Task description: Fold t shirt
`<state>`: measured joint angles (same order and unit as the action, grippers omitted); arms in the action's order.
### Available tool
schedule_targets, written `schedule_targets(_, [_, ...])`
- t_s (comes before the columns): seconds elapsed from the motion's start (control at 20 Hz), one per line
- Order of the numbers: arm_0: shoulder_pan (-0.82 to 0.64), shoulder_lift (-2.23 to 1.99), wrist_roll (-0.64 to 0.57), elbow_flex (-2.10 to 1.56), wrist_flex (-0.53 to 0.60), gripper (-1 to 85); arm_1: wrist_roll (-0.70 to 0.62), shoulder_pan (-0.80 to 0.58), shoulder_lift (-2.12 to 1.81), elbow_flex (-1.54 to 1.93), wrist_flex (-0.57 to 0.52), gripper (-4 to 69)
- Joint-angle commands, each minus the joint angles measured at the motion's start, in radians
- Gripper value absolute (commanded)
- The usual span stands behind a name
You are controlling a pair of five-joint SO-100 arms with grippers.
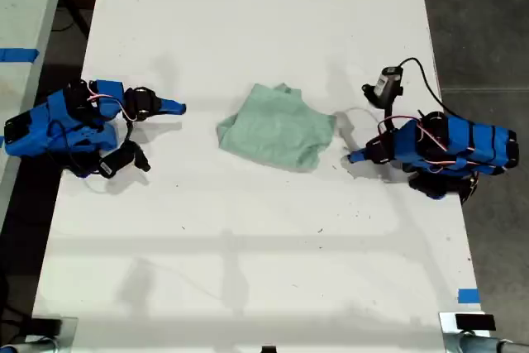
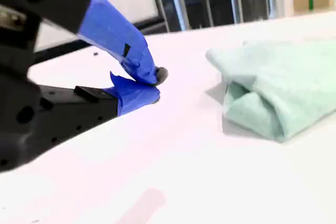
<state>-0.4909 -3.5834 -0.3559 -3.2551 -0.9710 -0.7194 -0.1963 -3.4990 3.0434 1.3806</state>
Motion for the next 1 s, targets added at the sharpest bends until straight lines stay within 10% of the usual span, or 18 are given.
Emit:
schedule_targets(0.0, [-0.009, -0.006, -0.091, -0.04, -0.037, 0.1, -0.124, -0.012, -0.008, 0.044, 0.0, 4.2])
schedule_targets(0.95, [0.034, -0.006, -0.094, -0.04, -0.037, 0.1, -0.126, -0.012, -0.008, 0.044, 0.0, 3.9])
